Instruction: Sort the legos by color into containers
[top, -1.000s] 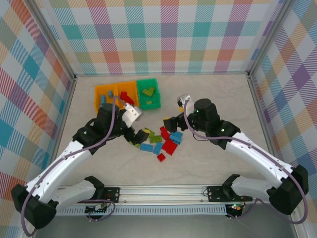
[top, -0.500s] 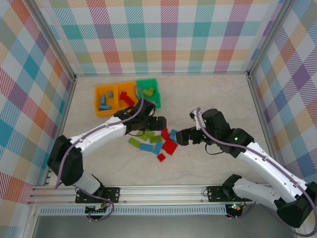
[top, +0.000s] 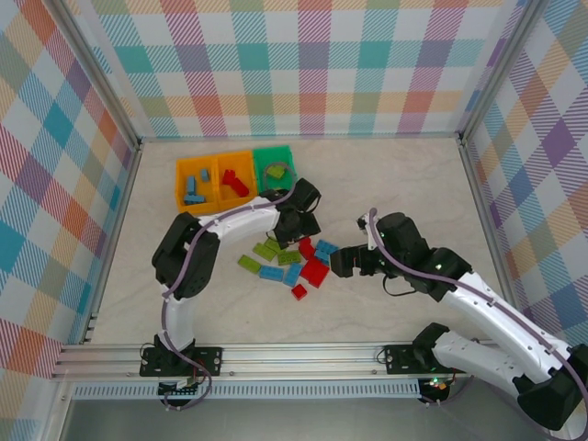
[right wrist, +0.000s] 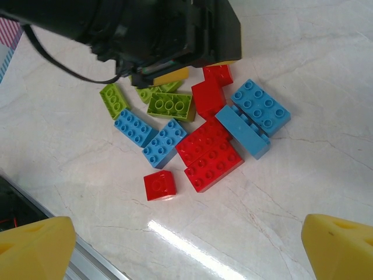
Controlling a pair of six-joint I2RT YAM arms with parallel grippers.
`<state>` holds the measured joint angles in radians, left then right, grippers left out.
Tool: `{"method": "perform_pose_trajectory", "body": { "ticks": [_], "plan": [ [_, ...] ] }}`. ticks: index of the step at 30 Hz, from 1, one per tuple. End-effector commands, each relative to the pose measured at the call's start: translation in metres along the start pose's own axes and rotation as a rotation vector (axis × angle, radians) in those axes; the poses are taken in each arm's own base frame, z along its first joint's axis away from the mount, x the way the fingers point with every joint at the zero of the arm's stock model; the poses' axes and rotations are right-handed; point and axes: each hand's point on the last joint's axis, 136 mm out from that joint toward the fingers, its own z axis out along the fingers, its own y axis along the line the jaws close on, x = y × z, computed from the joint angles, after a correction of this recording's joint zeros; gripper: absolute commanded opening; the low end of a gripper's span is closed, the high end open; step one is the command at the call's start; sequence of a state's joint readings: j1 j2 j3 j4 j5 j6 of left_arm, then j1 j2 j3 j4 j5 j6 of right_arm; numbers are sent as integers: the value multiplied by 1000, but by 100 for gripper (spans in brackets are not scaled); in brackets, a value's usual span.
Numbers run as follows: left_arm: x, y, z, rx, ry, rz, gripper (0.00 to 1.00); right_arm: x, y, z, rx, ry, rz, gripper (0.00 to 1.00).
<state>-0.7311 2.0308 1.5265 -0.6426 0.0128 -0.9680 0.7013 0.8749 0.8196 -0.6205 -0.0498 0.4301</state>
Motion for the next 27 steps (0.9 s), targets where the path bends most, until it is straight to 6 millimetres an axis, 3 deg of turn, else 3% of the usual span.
{"method": "perform_pose_trajectory", "body": {
  "ticks": [1,11,15,18,21,27],
  "plan": [
    [11,-1,4,-48,52,-24,64,0,0,-3,-6,-24,20,100],
    [15,16,27,-144,73,-3,44,-1,-1,-6,-4,-46,22,100],
    [11,14,24,-141,58,30,32,-1,0,-6,-10,-40,24,100],
    [0,3,6,-105,14,86,26,-1,2,-8,-21,-37,22,100],
    [-18,-18,-27,-38,-50,212,24,-3,11,-8,-70,-44,9,100],
    [-84,-13,-93,-62,-247,272,24,0,33,4,-194,7,8,100]
  ]
}}
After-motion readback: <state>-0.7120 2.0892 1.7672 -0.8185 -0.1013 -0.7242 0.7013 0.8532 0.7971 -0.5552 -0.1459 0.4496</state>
